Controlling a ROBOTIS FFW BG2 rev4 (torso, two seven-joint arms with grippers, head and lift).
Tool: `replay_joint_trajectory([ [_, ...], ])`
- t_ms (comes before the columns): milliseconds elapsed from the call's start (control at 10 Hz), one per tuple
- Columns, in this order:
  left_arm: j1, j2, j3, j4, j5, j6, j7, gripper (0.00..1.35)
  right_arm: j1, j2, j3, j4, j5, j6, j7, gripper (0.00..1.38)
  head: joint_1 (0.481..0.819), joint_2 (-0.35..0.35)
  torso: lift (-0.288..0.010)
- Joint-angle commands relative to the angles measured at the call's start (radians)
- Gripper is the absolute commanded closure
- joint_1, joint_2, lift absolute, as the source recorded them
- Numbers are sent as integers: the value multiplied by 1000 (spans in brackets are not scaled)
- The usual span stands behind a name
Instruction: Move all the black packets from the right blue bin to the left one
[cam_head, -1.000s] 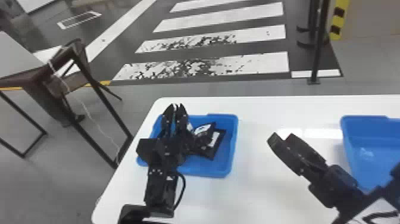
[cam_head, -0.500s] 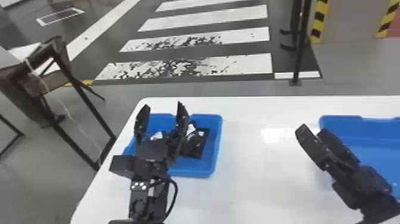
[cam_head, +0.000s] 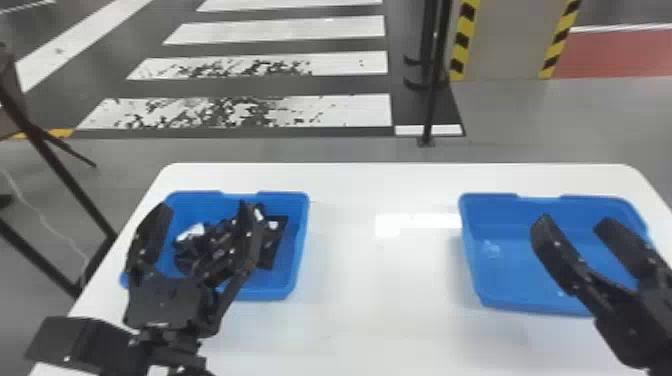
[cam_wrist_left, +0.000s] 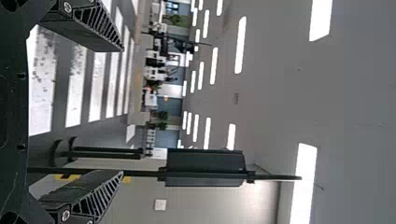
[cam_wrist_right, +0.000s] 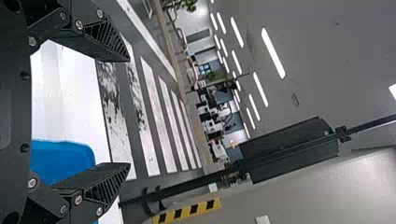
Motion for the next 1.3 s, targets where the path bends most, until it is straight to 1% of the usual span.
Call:
replay_joint_trajectory([
  [0,59,5,-28,-63,-26,123,16,99,21,18,-49,-17,57,19,-4,256,695,46,-140],
  [100,76,5,-18,-100,-52,229,19,98,38,23,-51,-26,73,29,-10,256,695,1,-140],
  [200,96,7,-22,-120,-66,246,42,98,65,27,-49,-56,113,54,-19,256,695,-16,-140],
  [300,98,13,-40,-137,-70,256,69,98,83,30,-45,-61,117,73,-20,256,695,-17,-140],
  [1200,96,13,-36,-137,-66,219,72,98,68,27,-35,-58,107,54,-20,260,695,-4,-140],
])
